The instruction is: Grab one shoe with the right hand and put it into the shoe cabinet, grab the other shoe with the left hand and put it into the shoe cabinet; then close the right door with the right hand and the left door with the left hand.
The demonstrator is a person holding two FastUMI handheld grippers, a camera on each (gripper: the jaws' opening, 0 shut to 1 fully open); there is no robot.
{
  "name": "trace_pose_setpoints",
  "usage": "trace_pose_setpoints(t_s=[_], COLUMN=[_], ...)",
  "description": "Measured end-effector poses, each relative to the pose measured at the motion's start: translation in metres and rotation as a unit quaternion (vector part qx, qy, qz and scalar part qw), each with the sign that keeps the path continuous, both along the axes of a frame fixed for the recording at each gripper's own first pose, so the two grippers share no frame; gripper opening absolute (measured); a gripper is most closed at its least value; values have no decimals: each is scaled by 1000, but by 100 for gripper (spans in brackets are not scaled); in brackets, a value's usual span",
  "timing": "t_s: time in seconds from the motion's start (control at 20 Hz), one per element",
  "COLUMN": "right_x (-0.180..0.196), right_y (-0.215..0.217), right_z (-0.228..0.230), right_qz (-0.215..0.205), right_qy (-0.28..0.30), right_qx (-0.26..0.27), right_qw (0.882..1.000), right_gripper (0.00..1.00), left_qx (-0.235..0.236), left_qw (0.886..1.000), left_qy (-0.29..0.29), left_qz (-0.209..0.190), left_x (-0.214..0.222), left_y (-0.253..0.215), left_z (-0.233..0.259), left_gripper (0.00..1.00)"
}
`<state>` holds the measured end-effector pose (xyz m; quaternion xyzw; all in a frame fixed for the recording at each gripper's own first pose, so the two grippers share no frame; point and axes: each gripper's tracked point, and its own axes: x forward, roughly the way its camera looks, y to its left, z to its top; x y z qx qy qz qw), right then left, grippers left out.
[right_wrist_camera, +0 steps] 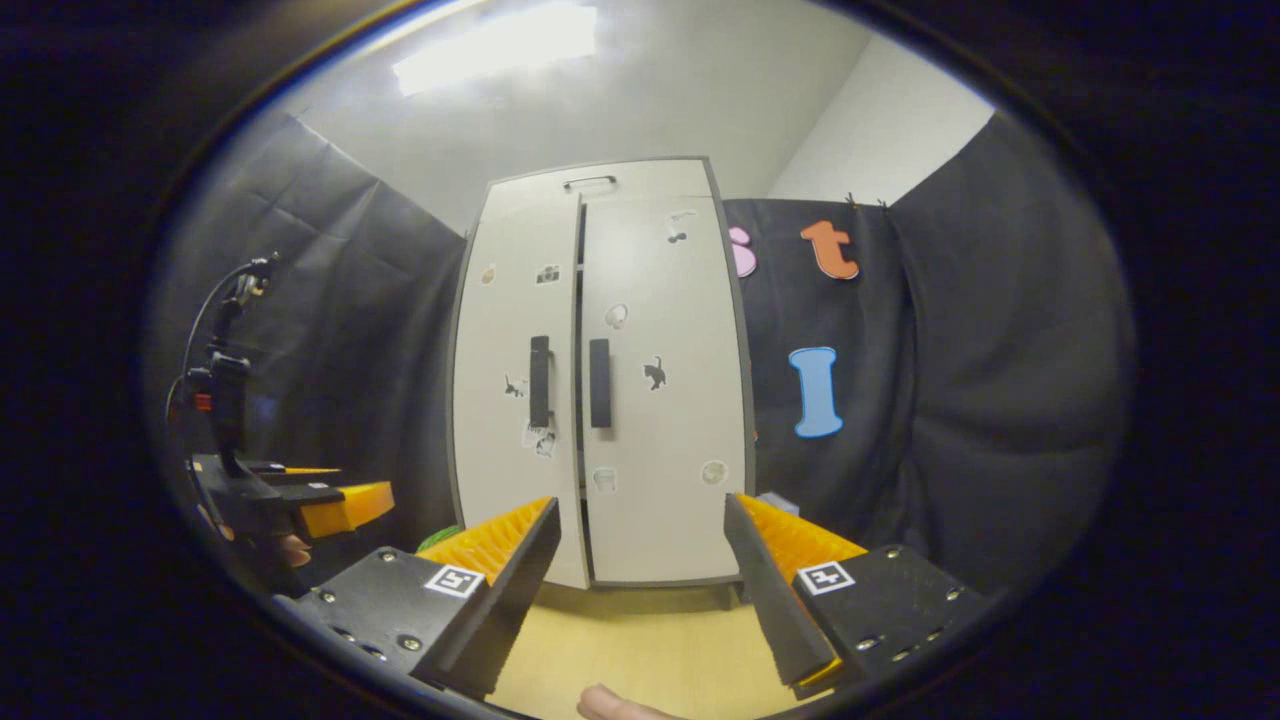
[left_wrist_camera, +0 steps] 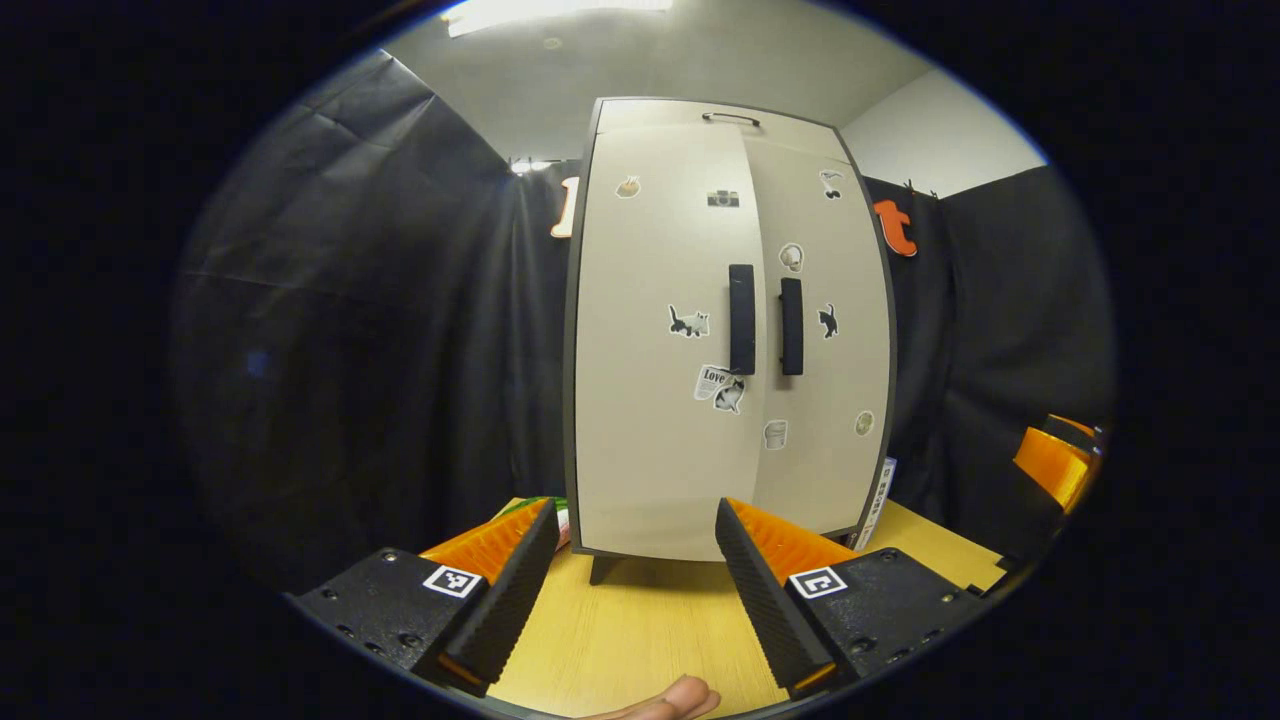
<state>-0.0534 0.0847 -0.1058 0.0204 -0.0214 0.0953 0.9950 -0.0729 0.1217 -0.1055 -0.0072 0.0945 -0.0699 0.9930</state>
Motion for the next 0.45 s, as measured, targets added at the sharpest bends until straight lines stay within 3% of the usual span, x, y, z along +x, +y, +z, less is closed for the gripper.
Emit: trace_pose_setpoints(t_s=[0.2, 0.35, 0.45], right_x=[0, -1, 0], right_y=[-1, 1, -2], right_z=[-1, 1, 2], right_qz=[-18, -17, -21], right_qy=[-5, -7, -7], right_qx=[-27, -19, -20], right_qw=[999, 1000, 1000], right_gripper=[98, 98, 98], left_qx=[-1, 16, 24], left_qw=[1000, 999, 999], left_qy=[-11, -13, -22], left_qz=[-20, -39, -34], left_x=[-14, -26, -30], left_y=[-7, -8, -1], left_z=[5, 6, 12], left_gripper=[96, 92, 95])
